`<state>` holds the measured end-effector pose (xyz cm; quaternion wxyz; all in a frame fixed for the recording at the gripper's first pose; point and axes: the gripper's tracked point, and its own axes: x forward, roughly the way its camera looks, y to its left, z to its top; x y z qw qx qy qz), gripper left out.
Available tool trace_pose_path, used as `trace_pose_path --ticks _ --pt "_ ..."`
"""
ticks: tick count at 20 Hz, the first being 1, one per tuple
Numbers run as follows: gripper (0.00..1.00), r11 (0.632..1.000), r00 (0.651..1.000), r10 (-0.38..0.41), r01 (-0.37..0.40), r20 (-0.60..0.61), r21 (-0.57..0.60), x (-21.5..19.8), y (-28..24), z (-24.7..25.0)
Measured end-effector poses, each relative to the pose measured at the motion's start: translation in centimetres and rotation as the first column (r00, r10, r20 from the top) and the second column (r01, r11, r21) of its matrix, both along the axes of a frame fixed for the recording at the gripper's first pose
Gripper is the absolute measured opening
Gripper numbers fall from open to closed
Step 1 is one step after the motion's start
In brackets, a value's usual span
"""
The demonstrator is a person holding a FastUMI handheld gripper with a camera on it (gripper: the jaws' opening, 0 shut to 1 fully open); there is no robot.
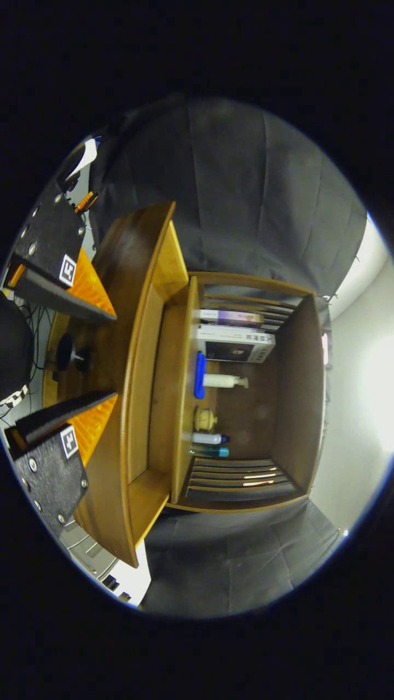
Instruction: Pull open the drawer, take out the items inside it, and place them on the countertop above the cabinet.
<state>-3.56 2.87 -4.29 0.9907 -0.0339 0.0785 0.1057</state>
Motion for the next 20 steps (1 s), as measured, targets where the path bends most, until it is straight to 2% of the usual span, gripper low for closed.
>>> trace_pose_path --ticks 2,6,11,16,20 --pt "0.91 0.999 1.0 0.015 -0.015 -0.001 0.033 0.4 0.5 1.1" --pt "0.93 0.997 0.998 0.022 -0.018 -0.056 0.078 1.7 0.8 2.6" --pt "0.93 0.999 0.997 0.004 0.0 -0.073 0.051 5.4 0.1 4.4" --pt "0.93 0.996 0.976 -0.014 0.033 -0.216 0.082 9.3 -0.8 4.1" --pt "0.93 0.996 0.938 0.007 0.025 -0.346 0.086 11.9 -0.5 1.9"
